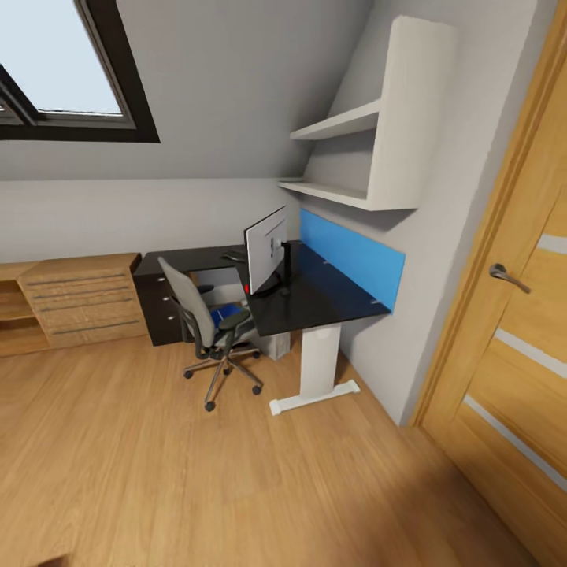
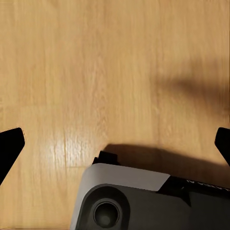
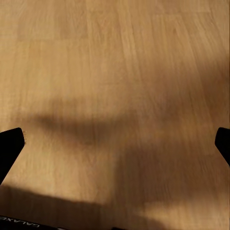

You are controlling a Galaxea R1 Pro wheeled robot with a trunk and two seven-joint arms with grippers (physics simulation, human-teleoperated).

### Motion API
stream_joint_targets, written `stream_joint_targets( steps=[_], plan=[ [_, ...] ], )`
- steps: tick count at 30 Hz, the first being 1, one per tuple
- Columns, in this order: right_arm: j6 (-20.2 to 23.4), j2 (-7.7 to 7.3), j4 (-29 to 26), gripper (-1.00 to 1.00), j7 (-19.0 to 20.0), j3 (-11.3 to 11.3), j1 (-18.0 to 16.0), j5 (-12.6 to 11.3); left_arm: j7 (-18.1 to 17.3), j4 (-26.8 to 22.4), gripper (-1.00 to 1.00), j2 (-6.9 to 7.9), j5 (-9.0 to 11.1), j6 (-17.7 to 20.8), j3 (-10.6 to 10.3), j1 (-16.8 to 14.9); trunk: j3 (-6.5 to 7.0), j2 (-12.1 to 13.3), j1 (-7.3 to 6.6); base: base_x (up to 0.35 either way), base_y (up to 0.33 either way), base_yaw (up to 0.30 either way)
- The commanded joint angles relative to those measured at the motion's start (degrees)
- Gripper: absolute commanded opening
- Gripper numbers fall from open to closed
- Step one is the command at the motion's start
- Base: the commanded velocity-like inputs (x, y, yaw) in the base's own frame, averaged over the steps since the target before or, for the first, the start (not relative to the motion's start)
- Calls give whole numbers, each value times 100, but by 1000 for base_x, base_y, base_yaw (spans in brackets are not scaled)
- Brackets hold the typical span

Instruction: In the bedroom, organize the workspace by keeping the computer under the desk, ensuring the monitor is on the desk, placing the keyboard on the desk next to the monitor, placing the mouse on the desk next to the keyboard, moving the folder from the swivel chair onto the desk next to the mouse, stacking the notebook on top of the folder with the pen on top of the notebook, and positioning the swivel chair next to the desk.

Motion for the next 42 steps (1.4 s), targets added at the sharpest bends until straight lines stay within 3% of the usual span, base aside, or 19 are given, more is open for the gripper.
stream_joint_targets(
  steps=[1,37,42],
  plan=[
    [-12,0,4,100,-28,10,-3,30,5,-2,100,-1,56,-12,-7,-1,-6,-4,0,0,-11,279],
    [-21,-15,-29,100,-30,-6,-3,23,-9,-40,100,-34,63,-12,-64,-1,-6,-4,0,0,0,279],
    [-21,-21,-37,100,-29,-7,-3,22,-7,-24,100,-29,73,-7,-52,-1,-96,-205,110,0,0,235]
  ],
)
